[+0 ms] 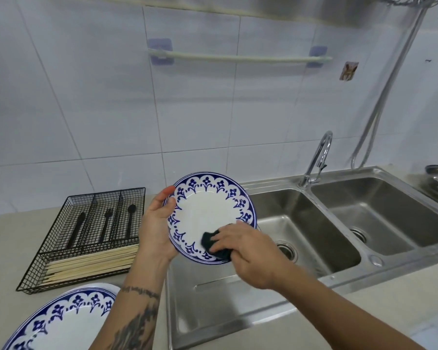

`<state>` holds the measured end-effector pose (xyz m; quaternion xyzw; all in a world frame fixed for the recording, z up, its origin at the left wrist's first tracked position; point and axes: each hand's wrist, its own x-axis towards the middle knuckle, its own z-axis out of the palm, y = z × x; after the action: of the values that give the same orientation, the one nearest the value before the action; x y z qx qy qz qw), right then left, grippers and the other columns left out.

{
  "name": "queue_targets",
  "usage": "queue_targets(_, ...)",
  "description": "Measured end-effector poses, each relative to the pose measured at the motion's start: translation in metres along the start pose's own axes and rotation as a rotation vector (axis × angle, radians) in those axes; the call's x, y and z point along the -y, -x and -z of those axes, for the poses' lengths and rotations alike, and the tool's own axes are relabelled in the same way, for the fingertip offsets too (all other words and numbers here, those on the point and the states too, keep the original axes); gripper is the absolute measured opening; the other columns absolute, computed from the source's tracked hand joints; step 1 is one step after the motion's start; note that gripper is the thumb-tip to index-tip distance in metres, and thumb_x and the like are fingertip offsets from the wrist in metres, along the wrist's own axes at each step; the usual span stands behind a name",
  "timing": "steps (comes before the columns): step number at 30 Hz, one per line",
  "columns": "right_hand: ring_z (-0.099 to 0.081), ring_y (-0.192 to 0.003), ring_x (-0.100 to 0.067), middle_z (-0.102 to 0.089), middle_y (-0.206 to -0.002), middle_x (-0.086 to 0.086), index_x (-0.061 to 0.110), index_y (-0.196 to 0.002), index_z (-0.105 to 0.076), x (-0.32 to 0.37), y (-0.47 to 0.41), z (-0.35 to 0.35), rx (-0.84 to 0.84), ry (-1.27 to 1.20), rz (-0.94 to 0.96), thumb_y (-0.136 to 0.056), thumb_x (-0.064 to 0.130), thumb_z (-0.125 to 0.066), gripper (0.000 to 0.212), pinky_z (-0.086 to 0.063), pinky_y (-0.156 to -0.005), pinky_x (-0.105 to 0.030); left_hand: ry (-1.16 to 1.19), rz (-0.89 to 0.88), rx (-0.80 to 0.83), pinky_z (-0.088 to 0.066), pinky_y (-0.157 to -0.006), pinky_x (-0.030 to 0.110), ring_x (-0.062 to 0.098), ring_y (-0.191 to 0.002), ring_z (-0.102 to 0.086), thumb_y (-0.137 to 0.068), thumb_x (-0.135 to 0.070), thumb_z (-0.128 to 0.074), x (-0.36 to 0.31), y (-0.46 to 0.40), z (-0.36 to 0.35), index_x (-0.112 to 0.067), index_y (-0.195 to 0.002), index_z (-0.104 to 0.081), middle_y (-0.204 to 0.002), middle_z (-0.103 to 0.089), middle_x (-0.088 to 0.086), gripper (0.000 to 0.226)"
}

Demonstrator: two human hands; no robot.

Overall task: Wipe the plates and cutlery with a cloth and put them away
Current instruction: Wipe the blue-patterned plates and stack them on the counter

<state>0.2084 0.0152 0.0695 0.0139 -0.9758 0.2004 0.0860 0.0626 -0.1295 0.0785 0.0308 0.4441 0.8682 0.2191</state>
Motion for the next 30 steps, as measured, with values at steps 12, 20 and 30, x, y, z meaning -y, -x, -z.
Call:
queue_targets(12, 0.001, -0.151, -0.019, -0.009, -0.164, -0.001, 0.018, -0.155, -0.021, -0.003, -0.051, 0.004, -0.152, 0.115, -0.039, -0.089, -0.001, -0.042, 0.072, 0.001, -0.123, -0.039, 0.005, 0.049, 0.071, -0.061, -0.068, 0.036, 0.025, -0.080, -0.072, -0.097, 0.002, -0.050, 0.011, 0.015, -0.026, -0.017, -0.105, -0.068, -0.100, -0.074, 0.013, 0.028)
queue_targets(20, -0.022, -0.146, -0.016, -0.039, -0.153, 0.000, 0.021, -0.144, -0.045, -0.030, -0.018, 0.008, -0.164, 0.236, -0.146, -0.084, 0.023, -0.039, 0.060, 0.001, -0.122, -0.041, -0.028, -0.051, 0.038, -0.058, -0.070, 0.038, 0.024, -0.075, -0.068, -0.094, 0.006, -0.050, -0.012, 0.007, -0.020, -0.018, -0.099, -0.069, -0.095, -0.072, 0.008, 0.031)
queue_targets(30, -0.053, -0.102, -0.003, -0.063, -0.103, 0.011, 0.023, -0.112, -0.064, 0.040, -0.003, -0.014, -0.275, -0.283, -0.034, -0.090, 0.019, -0.043, 0.031, -0.003, -0.117, -0.020, 0.058, -0.030, -0.051, -0.053, -0.085, 0.046, 0.026, -0.082, -0.067, -0.097, 0.001, -0.050, -0.009, -0.004, -0.022, -0.021, -0.099, -0.066, -0.090, -0.075, 0.006, 0.027)
